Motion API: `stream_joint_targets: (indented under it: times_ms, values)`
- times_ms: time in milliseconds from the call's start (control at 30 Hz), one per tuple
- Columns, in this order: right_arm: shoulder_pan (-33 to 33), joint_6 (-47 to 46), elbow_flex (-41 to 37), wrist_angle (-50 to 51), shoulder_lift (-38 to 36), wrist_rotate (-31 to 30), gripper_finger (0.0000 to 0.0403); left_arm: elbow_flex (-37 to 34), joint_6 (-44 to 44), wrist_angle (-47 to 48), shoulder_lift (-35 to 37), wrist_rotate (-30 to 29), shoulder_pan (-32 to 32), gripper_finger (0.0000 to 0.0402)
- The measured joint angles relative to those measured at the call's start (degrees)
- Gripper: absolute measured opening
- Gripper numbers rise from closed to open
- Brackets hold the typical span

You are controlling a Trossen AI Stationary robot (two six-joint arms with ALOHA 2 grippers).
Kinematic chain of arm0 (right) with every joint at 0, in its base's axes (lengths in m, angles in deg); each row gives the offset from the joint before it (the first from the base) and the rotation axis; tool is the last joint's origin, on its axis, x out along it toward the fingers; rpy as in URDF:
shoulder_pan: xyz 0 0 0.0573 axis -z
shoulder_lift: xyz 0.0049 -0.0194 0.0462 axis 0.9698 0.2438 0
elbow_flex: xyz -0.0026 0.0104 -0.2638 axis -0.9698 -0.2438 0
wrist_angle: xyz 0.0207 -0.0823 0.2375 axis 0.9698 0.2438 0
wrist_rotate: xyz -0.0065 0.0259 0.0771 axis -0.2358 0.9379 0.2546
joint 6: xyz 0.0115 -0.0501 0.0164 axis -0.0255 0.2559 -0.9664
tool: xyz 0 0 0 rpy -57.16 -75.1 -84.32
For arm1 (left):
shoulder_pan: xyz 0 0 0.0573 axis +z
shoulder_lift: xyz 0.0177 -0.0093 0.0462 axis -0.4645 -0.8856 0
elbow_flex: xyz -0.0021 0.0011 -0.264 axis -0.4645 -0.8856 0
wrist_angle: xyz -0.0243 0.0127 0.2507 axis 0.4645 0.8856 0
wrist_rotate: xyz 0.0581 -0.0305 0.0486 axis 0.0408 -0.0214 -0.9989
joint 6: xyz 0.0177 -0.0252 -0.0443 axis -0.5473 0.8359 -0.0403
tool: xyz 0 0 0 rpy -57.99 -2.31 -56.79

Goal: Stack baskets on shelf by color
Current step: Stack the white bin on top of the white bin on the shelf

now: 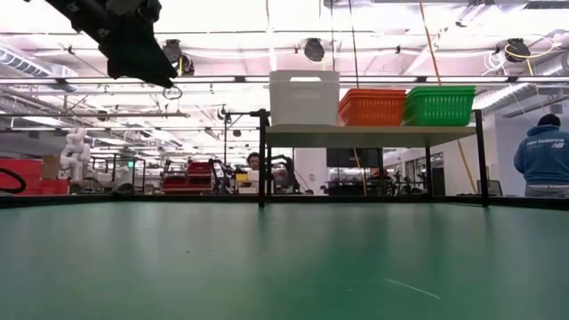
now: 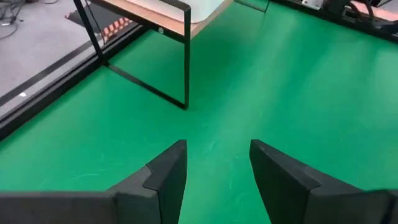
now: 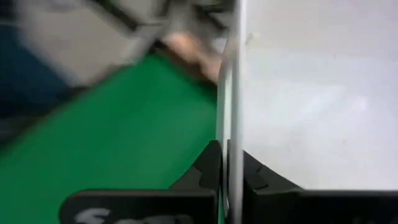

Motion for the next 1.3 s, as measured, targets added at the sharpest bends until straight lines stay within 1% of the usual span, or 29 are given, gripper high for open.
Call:
stream_joint_targets:
  times_ms: [33,100,167,267,333,433,500,567,667,767,900,1300]
  values:
    - [0.8,1.9,0.6,-0.1,-1.2,-3.4,0.0001,0.0,0.0,-0.2,-0.3,0.0,0.0,0.0179]
    - [4.2,5.2,1.7,0.2,-2.7,-7.0,0.0001,0.0,0.1,-0.2,-1.1,0.0,0.0,0.0179]
    - [8.7,7.5,3.5,3.0,-3.4,-7.7,0.0001,0.0,0.1,-0.2,-1.9,0.0,0.0,0.0179]
    - [17.7,8.0,7.5,7.2,-3.0,-7.1,0.0001,0.0,0.0,-0.5,-3.1,0.0,0.2,0.0179]
    - [24.0,7.8,9.6,9.1,-2.0,-4.6,0.0001,0.0,-0.4,-1.3,-3.9,-0.1,0.6,0.0179]
    - [32.2,6.2,10.3,11.0,0.3,2.2,0.0001,0.0,-1.5,-2.6,-5.0,-0.1,1.5,0.0179]
    - [36.4,4.9,10.2,12.7,1.9,6.2,0.0000,0.0,-2.2,-3.4,-5.6,-0.1,2.3,0.0179]
    - [39.0,4.3,10.2,15.3,3.5,9.6,0.0000,0.0,-2.5,-4.1,-6.4,-0.1,3.0,0.0179]
    - [41.0,4.3,10.2,20.1,5.7,11.0,0.0000,0.0,-3.2,-3.9,-7.3,-0.1,4.0,0.0179]
    - [41.3,4.3,10.2,21.2,7.5,11.1,0.0000,0.0,-3.4,-3.9,-8.4,-0.1,4.5,0.0179]
    - [41.2,3.2,10.2,22.2,7.6,15.3,0.0000,0.0,-3.5,-4.0,-9.9,-0.1,5.1,0.0179]
    - [40.9,-0.6,10.2,26.9,7.5,15.3,0.0000,0.0,-3.2,-3.9,-11.8,0.1,5.0,0.0179]
